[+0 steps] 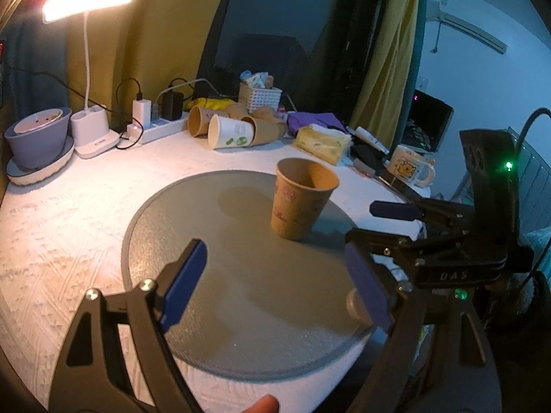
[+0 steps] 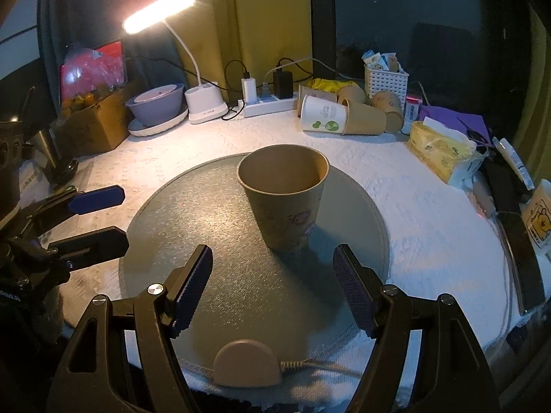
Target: Flip cup upright
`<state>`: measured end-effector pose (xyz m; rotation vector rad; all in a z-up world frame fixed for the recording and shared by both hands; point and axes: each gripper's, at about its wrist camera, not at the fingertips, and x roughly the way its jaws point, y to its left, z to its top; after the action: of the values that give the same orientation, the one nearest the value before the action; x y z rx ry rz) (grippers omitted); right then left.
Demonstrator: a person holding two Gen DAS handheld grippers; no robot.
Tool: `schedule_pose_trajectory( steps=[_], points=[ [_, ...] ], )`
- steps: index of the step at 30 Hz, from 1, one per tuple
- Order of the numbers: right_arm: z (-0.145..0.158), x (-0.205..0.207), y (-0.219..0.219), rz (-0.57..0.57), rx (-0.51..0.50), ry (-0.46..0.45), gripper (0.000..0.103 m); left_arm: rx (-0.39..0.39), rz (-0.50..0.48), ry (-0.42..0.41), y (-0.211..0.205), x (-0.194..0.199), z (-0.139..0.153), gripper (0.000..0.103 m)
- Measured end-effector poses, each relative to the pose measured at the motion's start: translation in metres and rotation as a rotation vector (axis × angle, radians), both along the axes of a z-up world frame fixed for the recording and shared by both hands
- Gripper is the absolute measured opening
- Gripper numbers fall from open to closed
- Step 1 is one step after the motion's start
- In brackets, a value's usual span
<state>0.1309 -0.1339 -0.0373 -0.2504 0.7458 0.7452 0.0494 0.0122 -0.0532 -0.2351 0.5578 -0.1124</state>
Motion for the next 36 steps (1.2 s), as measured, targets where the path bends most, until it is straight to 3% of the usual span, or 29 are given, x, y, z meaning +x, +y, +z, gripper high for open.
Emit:
schedule_pose_trajectory(
  steps=[36],
  points=[
    [0.072,-0.075,-0.041,-0.021,0.096,-0.180,0.075,0.077,-0.008,-0.201,-0.038,-0.064,0.069,0.084]
  ],
)
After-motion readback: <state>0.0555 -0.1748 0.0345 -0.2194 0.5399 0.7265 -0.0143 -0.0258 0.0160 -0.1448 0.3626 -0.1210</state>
